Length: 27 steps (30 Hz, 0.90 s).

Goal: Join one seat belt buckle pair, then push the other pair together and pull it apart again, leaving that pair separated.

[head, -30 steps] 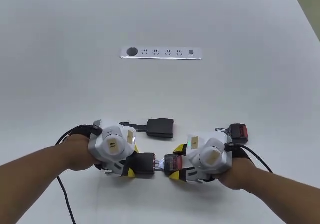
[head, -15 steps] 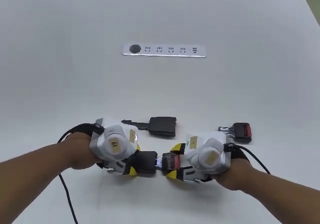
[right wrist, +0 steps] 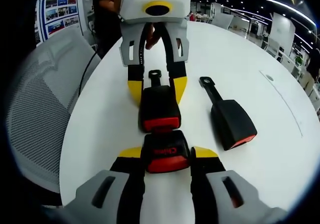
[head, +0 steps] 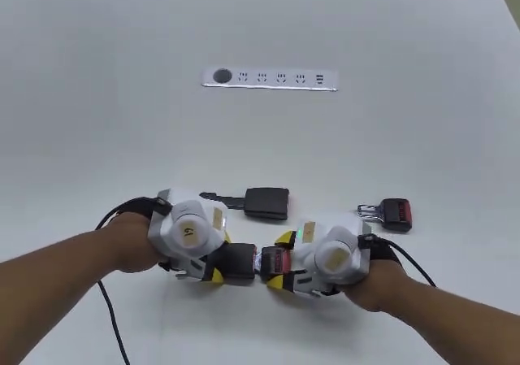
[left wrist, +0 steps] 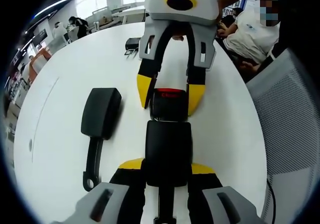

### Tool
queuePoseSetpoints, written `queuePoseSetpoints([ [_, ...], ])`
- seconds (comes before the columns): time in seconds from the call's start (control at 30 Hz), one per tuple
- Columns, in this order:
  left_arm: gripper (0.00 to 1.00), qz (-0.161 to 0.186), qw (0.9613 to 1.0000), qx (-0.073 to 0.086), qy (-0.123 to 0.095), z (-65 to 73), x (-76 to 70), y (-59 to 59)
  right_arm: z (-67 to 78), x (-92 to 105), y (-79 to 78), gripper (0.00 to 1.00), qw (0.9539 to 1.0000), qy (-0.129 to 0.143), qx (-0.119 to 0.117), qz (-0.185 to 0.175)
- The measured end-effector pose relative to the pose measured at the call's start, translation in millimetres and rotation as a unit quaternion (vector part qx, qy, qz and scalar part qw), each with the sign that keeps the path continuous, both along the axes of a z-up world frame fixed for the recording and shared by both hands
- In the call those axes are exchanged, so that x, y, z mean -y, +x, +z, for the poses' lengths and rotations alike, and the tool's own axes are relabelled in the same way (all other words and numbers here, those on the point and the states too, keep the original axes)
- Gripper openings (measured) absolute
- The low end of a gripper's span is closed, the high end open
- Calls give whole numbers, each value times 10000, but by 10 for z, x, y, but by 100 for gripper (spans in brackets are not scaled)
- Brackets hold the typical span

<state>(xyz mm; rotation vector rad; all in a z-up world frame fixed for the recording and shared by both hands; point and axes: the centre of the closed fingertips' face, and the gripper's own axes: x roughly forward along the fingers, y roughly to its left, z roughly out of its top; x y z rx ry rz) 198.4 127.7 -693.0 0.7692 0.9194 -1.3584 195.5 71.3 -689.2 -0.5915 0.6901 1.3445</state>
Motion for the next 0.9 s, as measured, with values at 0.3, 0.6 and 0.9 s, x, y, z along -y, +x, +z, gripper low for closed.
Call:
queuePoseSetpoints([
  [0.3,32,-29,9999,-9,-104,15,-17,1,-10,36,12,33,10000,-4,4,5],
  [0.6,32,-76,9994,4,-346,22,-11,-32,-16,71,25,32,9992,379,-66,102],
  [0.9,32,-66,9974,-67,-717,8,-25,-30,23,95,24,32,9967,770,-81,234],
])
